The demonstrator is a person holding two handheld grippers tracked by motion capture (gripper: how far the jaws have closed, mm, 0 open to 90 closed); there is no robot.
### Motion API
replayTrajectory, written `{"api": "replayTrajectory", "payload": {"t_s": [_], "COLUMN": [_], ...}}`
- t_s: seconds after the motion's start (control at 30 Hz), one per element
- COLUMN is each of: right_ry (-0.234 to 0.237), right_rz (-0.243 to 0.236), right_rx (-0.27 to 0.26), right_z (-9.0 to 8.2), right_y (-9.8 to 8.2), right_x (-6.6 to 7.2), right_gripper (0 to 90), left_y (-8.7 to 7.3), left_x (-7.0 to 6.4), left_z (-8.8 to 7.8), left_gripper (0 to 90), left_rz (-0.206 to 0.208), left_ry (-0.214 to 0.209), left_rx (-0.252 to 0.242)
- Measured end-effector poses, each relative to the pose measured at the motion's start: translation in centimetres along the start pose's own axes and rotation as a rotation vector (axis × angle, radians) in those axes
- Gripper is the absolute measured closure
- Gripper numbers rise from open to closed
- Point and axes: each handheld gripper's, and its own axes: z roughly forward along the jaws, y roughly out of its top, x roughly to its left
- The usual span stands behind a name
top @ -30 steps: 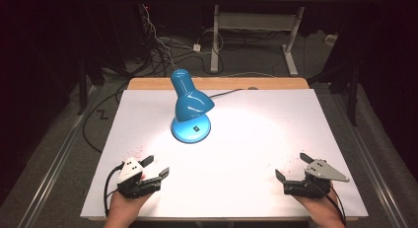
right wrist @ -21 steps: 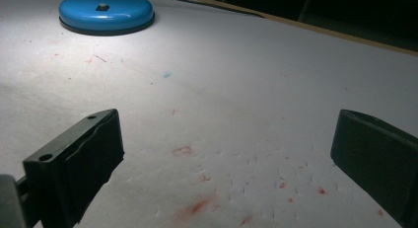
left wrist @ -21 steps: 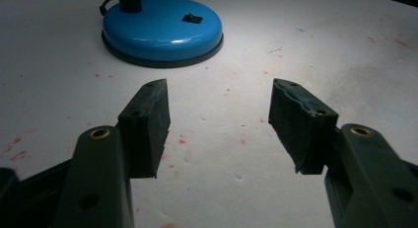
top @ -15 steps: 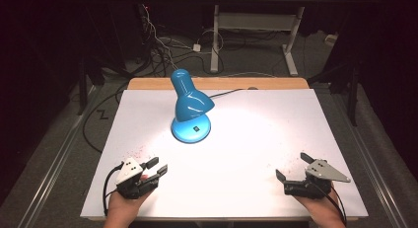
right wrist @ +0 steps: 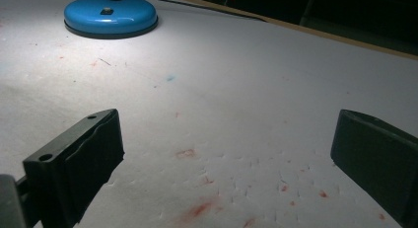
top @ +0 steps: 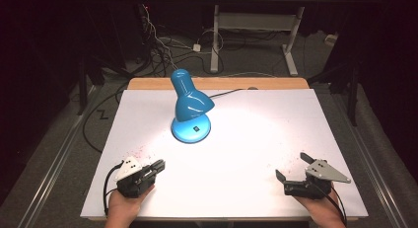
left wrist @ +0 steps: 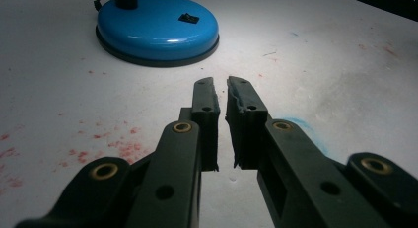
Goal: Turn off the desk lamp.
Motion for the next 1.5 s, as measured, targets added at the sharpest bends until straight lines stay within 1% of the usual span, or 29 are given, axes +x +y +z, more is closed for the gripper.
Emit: {"api": "replayTrajectory", "payload": {"t_s": [0.03, 0.07, 0.23, 0.33, 0.47, 0.53, 0.57, 0.63, 0.73, 0.93, 1.1, 1.13, 1.2, 1.4, 1.5], "right_ry": [0.0, 0.001, 0.003, 0.002, 0.003, 0.003, 0.002, 0.002, 0.003, 0.003, 0.005, 0.007, 0.008, 0.009, 0.006], "right_rz": [-0.001, -0.004, -0.007, -0.007, -0.006, -0.006, -0.005, -0.002, -0.001, 0.002, 0.005, 0.001, 0.0, -0.002, 0.002], "right_rx": [0.0, 0.0, 0.001, -0.002, -0.003, -0.005, -0.005, -0.006, -0.008, -0.011, -0.01, -0.009, -0.008, -0.012, -0.015], "right_z": [0.0, 0.0, 0.0, 0.0, -0.1, -0.1, -0.1, -0.1, -0.2, -0.2, -0.2, -0.2, -0.1, -0.2, -0.3], "right_y": [0.0, 0.0, 0.0, 0.0, 0.0, 0.0, 0.0, 0.0, 0.0, 0.0, 0.0, 0.0, 0.0, 0.1, 0.1], "right_x": [0.0, 0.0, 0.1, 0.1, 0.1, 0.0, 0.0, 0.0, 0.0, 0.0, 0.0, 0.0, 0.0, 0.0, 0.0], "right_gripper": [0.2, 0.2, 0.2, 0.2, 0.2, 0.2, 0.2, 0.2, 0.2, 0.2, 0.3, 0.3, 0.2, 0.2, 0.2], "left_y": [0.1, 0.1, 0.6, 1.1, 1.8, 2.2, 2.4, 2.6, 2.9, 3.4, 3.8, 3.8, 4.0, 4.5, 4.9], "left_x": [0.1, 0.1, 0.2, -0.1, -0.4, -0.4, -0.5, -0.5, -0.5, -0.3, 0.0, 0.0, 0.1, 0.5, 0.4], "left_z": [0.1, 0.1, 0.4, 0.7, 1.4, 1.8, 2.1, 2.6, 3.6, 5.5, 6.8, 6.8, 7.6, 9.2, 9.9], "left_gripper": [83.8, 86.8, 87.8, 87.8, 87.8, 87.8, 87.8, 87.8, 87.8, 87.8, 87.8, 87.8, 87.8, 87.8, 87.8], "left_rz": [-0.006, -0.01, -0.027, -0.001, 0.026, 0.027, 0.023, 0.036, 0.044, 0.034, 0.039, 0.039, 0.044, 0.037, 0.051], "left_ry": [-0.001, 0.0, 0.015, 0.025, 0.014, 0.004, 0.001, -0.001, 0.0, 0.011, 0.018, 0.018, 0.026, 0.026, 0.032], "left_rx": [0.001, -0.002, -0.012, 0.004, 0.023, 0.019, 0.012, 0.004, 0.0, -0.003, 0.003, 0.003, 0.007, 0.004, 0.01]}}
